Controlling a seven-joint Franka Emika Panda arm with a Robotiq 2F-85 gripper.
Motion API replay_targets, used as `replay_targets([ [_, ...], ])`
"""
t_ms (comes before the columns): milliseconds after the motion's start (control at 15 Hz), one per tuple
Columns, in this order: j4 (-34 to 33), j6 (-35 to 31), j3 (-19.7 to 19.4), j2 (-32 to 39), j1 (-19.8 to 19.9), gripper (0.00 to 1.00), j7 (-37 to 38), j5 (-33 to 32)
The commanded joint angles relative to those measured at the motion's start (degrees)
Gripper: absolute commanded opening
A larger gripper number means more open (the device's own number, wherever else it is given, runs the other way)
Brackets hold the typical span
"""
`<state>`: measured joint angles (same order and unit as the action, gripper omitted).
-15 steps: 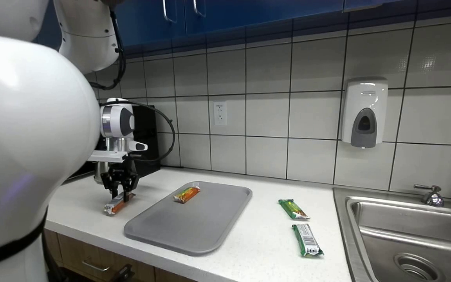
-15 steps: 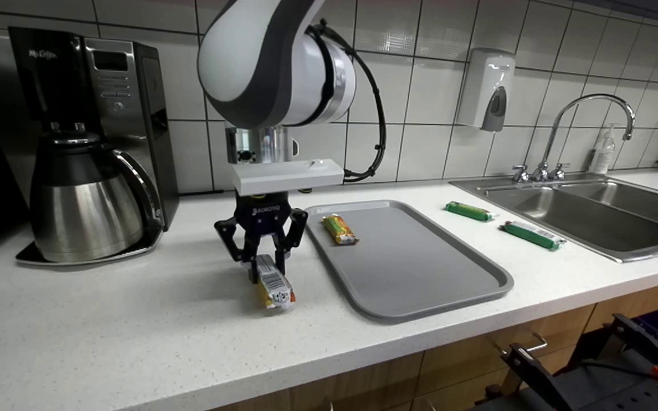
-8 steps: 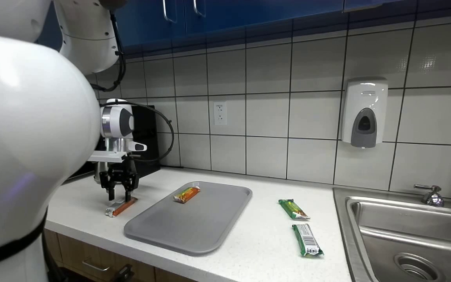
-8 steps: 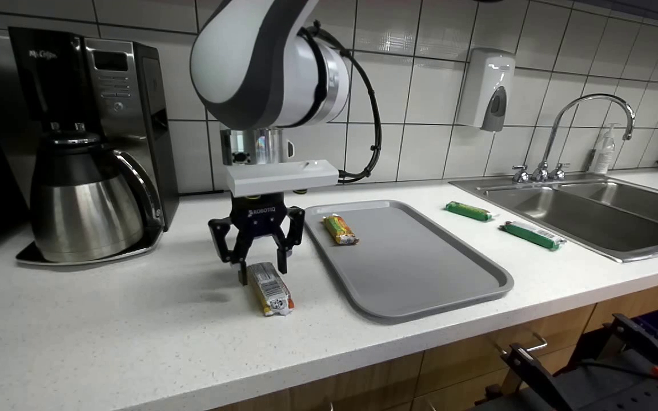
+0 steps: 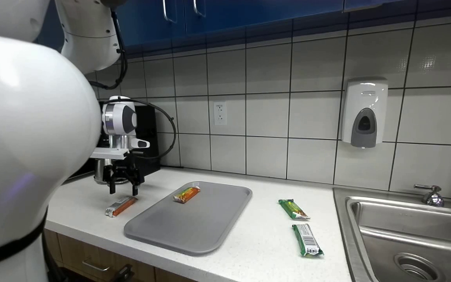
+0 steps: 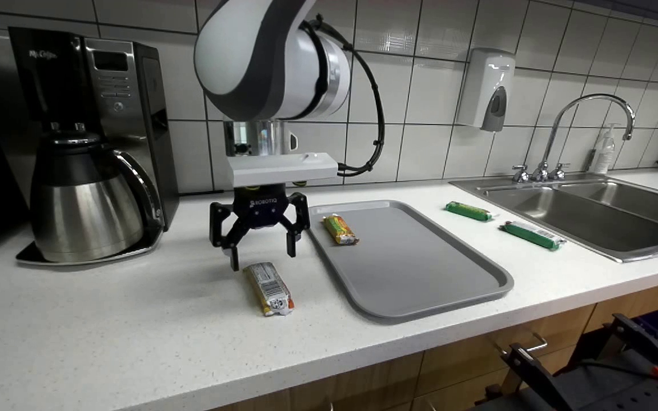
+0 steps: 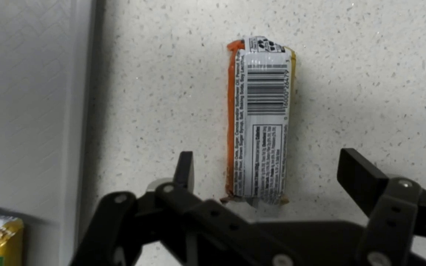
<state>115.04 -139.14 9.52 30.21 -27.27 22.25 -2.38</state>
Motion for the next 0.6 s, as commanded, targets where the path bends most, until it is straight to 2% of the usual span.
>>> replay_targets([
  [0,0.8,1.9,-1.0,-2.7,-0.1,1.00,2.5,-0.8],
  [533,2.9,1.5,-3.9,-5.4,0.4,1.00,4.7,-2.3],
])
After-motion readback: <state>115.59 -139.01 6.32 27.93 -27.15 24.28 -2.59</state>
